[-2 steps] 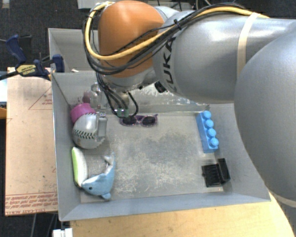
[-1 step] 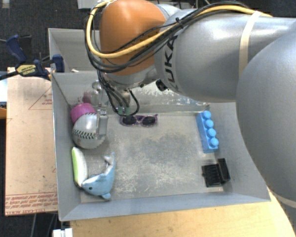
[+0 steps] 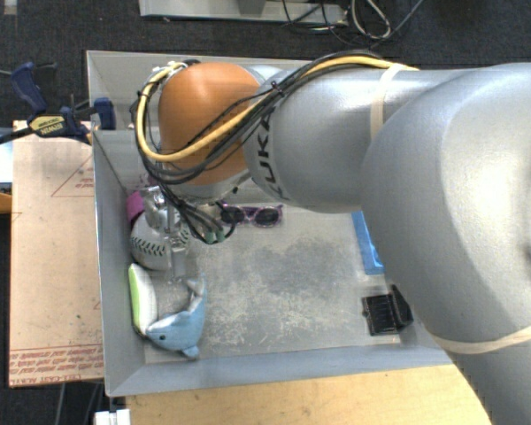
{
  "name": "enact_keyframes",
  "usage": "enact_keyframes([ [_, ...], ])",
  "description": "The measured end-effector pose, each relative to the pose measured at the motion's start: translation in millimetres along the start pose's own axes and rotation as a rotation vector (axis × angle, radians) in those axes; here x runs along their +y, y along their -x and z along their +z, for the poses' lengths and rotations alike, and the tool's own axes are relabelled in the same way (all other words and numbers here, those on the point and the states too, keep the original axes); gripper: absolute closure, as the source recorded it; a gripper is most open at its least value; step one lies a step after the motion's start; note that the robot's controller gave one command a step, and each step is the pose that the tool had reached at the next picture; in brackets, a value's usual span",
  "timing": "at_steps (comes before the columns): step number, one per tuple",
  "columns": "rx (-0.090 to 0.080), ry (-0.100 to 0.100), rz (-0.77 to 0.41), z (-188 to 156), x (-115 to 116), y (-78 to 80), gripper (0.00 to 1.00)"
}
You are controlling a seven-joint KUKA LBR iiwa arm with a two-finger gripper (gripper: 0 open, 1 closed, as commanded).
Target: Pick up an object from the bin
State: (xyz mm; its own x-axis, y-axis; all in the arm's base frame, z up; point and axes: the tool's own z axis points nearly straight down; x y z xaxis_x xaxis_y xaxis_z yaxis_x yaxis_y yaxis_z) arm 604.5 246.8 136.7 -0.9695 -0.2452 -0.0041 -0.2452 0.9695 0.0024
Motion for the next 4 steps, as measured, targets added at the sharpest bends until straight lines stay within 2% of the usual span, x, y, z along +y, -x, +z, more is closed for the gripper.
enact_keyframes([
  [1,-0.002,0.000,-0.095,-17.2,2.1,11.4,0.00],
  [2,-0.010,0.002,-0.151,12.9,-4.7,18.6,0.00],
  [3,-0.018,0.008,-0.379,55.2,-1.1,42.6,0.00],
  [4,-0.021,0.006,-0.336,55.4,-0.1,39.1,1.00],
])
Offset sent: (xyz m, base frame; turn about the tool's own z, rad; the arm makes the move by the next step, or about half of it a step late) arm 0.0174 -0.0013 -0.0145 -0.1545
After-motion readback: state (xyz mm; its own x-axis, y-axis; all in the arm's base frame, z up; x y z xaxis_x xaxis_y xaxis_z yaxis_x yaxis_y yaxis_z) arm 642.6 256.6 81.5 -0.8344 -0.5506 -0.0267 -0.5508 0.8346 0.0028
